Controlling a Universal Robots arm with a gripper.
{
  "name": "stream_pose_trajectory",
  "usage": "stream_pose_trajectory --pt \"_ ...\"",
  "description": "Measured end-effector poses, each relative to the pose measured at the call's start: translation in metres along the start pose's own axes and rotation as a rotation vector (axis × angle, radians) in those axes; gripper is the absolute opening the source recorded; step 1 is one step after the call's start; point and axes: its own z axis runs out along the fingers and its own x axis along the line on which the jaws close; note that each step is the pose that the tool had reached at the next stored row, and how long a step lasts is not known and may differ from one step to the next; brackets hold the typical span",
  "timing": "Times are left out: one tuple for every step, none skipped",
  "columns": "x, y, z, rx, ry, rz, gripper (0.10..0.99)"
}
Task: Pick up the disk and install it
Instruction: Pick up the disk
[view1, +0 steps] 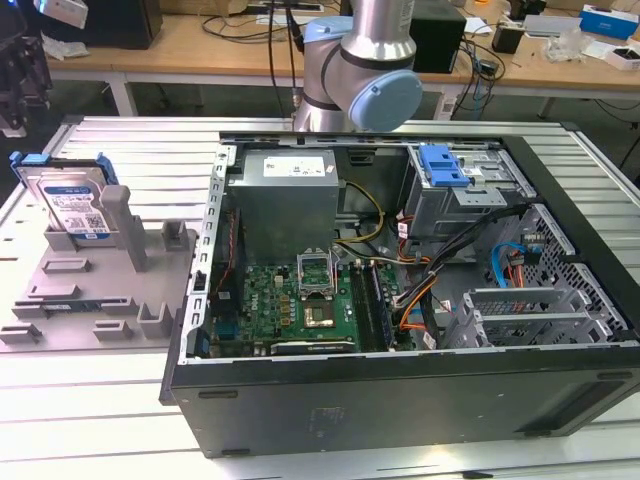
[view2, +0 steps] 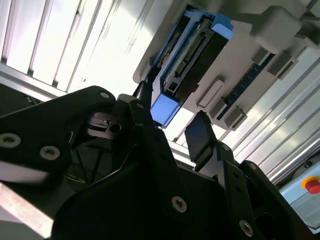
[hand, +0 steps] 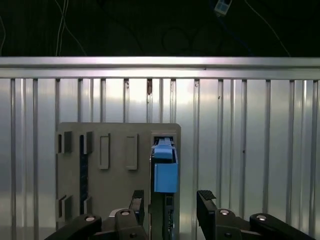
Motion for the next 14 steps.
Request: stream_pose_trajectory --pt "0.002 0.0005 0.0007 0.0 0.0 0.0 0.541" --pt "0.0031 0.0007 0.0013 0.0 0.0 0.0 0.541" --pt "0.0035 0.0008 0.0019 0.0 0.0 0.0 0.541" --pt "0.0038 0.001 0.0026 0.0 0.0 0.0 0.541" --pt "0.0038 0.0012 0.0032 0.0 -0.0001 0.0 0.541" --pt "0.0039 0.0014 0.0039 0.0 0.0 0.0 0.541" --pt "0.004 0.0019 0.0048 0.0 0.0 0.0 0.541" --pt "0.004 0.0027 0.006 0.0 0.0 0.0 0.541" --pt "0.0039 0.0036 0.0074 0.0 0.0 0.0 0.541" --pt "0.0039 0.004 0.0084 0.0 -0.0001 0.0 0.541" --pt "0.004 0.0042 0.009 0.0 -0.0001 0.0 0.541" --pt "0.004 0.0043 0.0098 0.0 0.0 0.0 0.541" --pt "0.0039 0.0044 0.011 0.0 -0.0001 0.0 0.541" --pt "0.0039 0.0045 0.0117 0.0 0.0 0.0 0.541"
